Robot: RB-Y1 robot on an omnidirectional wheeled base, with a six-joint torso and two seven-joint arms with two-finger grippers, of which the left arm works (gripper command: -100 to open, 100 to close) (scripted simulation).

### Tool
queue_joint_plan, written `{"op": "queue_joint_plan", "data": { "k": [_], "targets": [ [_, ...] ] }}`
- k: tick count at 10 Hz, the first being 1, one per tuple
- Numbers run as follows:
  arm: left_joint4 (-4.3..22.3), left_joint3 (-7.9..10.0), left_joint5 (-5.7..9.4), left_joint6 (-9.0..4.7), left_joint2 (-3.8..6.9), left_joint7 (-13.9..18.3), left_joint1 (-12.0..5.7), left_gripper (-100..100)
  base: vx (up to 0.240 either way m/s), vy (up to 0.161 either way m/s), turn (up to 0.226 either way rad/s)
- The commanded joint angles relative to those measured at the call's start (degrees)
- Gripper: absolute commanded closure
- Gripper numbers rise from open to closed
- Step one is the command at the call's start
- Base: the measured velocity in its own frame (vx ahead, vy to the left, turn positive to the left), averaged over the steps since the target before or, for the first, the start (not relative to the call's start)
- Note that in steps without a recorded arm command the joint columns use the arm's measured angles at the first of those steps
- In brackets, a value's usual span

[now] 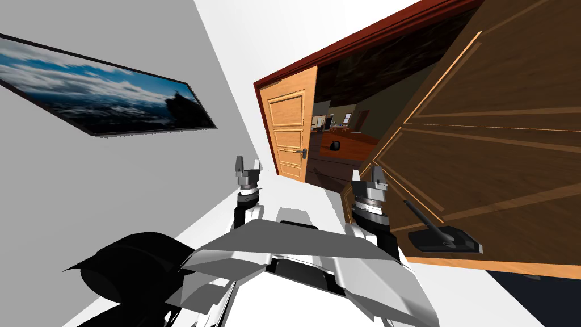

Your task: Pull the door open

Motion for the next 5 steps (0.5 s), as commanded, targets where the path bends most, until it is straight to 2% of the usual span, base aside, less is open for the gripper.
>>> {"op": "queue_joint_plan", "data": {
  "k": [1, 5],
  "targets": [
    [1.7, 0.14, 0.18, 0.36, 0.65, 0.3, -0.73, -100, 0.054, -0.013, -0.075],
    [6.6, 0.55, 0.72, 1.42, 2.39, 1.2, -2.83, -100, 0.117, -0.027, -0.08]
  ]
}}
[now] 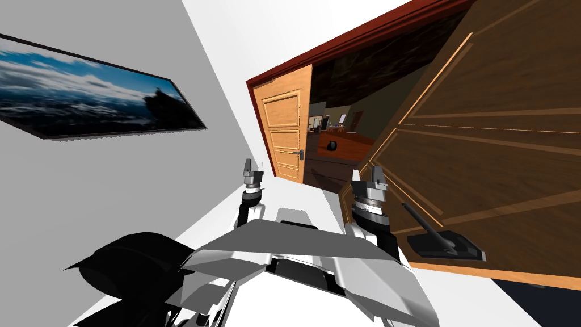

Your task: Pull the door open

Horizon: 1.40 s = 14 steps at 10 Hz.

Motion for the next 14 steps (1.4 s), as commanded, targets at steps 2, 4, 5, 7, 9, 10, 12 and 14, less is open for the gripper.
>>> {"op": "queue_joint_plan", "data": {
  "k": [2, 4, 5, 7, 9, 10, 12, 14],
  "targets": [
    [3.2, 0.3, 0.33, 0.68, 1.0, 0.6, -1.58, -100, 0.092, -0.016, -0.079],
    [5.7, 0.5, 0.59, 1.19, 1.81, 1.0, -2.61, -100, 0.082, -0.02, -0.071],
    [7.0, 0.62, 0.74, 1.49, 2.25, 1.3, -3.2, -100, 0.088, -0.02, -0.065],
    [9.9, 0.85, 1.05, 2.09, 3.16, 1.8, -4.4, -100, 0.103, -0.031, -0.097],
    [12.8, 1.1, 1.37, 2.73, 4.11, 2.4, -5.68, -100, 0.114, -0.018, -0.091],
    [14.4, 1.22, 1.54, 3.07, 4.6, 2.7, -6.34, -100, 0.101, -0.02, -0.117],
    [15.9, 1.35, 1.71, 3.4, 5.09, 3.0, -7.0, -100, 0.061, -0.015, -0.029],
    [19.2, 1.62, 2.06, 4.1, 6.11, 3.6, -8.4, -100, 0.084, -0.014, -0.11]
  ]
}}
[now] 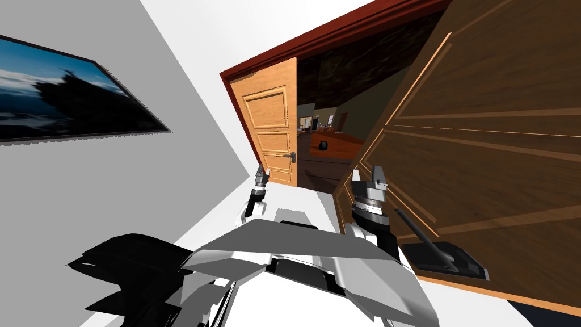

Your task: Pull the door open

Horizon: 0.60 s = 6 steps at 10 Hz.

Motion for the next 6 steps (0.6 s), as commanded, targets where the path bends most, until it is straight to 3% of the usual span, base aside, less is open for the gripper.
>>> {"op": "queue_joint_plan", "data": {
  "k": [1, 2, 6],
  "targets": [
    [2.9, 0.33, 0.34, 0.45, 0.9, 0.6, -1.42, -100, 0.098, -0.02, -0.126],
    [3.2, 0.33, 0.34, 0.45, 0.9, 0.6, -1.42, -100, 0.07, -0.017, -0.02],
    [10.0, 0.89, 1.07, 1.9, 2.98, 1.9, -4.31, -100, 0.086, -0.011, -0.096]
  ]
}}
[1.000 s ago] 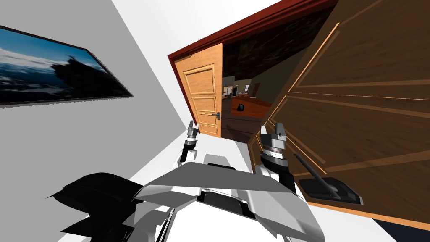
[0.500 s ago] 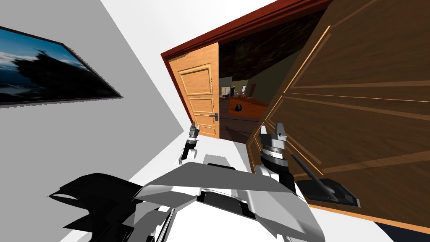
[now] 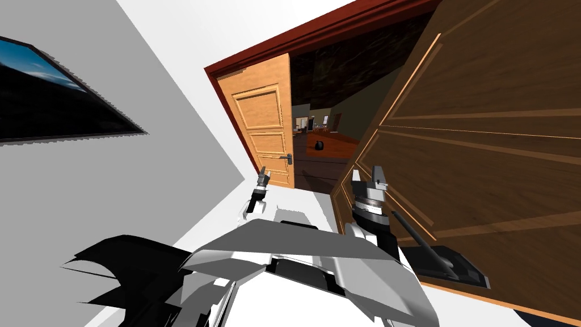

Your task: Pull the door open

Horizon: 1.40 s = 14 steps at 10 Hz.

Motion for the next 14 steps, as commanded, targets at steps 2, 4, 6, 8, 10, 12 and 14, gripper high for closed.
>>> {"op": "queue_joint_plan", "data": {
  "k": [2, 4, 6, 8, 10, 12, 14],
  "targets": [
    [4.2, 0.41, 0.51, 1.4, 1.41, 0.9, -1.99, -100, 0.11, -0.021, -0.095],
    [7.6, 0.7, 0.88, 2.13, 2.45, 1.5, -3.45, -100, 0.114, -0.014, -0.111],
    [10.9, 0.97, 1.24, 2.84, 3.45, 2.1, -4.86, -100, 0.104, -0.007, -0.096],
    [12.6, 1.11, 1.42, 3.19, 3.95, 2.4, -5.57, -100, 0.063, -0.008, -0.056],
    [15.6, 1.37, 1.76, 3.88, 4.91, 3.0, -6.94, -100, 0.088, 0.004, -0.108],
    [18.9, 1.63, 2.1, 4.54, 5.85, 3.6, -8.26, -100, 0.108, -0.01, -0.082],
    [21.8, 1.87, 2.41, 5.16, 6.71, 4.2, -9.5, -100, 0.111, -0.004, -0.101]
  ]
}}
